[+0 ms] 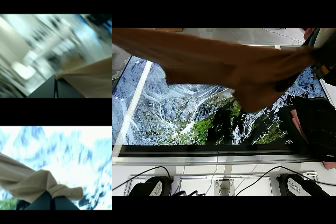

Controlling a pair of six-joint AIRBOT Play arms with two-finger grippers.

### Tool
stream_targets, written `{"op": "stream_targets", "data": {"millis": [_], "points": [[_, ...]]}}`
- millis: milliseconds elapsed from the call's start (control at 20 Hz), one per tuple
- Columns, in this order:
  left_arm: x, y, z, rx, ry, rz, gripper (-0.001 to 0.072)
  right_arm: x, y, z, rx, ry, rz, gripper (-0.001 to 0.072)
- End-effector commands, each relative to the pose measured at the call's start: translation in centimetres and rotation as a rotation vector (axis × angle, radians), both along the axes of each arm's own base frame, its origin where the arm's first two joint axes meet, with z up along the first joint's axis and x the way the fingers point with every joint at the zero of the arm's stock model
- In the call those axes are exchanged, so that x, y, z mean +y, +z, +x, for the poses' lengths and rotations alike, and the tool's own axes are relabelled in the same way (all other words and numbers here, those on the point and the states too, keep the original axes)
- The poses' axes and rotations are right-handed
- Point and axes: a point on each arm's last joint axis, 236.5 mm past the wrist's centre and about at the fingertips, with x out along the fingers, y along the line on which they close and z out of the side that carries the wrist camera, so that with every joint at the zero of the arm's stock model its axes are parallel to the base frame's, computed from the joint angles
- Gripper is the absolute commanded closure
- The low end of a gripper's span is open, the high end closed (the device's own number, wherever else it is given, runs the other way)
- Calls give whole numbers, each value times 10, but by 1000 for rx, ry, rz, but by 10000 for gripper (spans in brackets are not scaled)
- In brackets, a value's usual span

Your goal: Fold the clothes and pants, and hang the long-sleeved shirts on hangers.

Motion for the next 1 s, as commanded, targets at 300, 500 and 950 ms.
{"op": "stream_targets", "data": {"millis": [300, 500, 950], "points": [[7, 88, -112, -339, 93, 54, 691, 41, 119, -141, -364, 11, 8, 698], [14, 31, -31, -115, 33, -46, 691, 31, 77, -101, -211, -9, 69, 698], [-38, -306, 173, 811, -193, -336, 690, 21, -218, 99, 365, -157, 313, 697]]}}
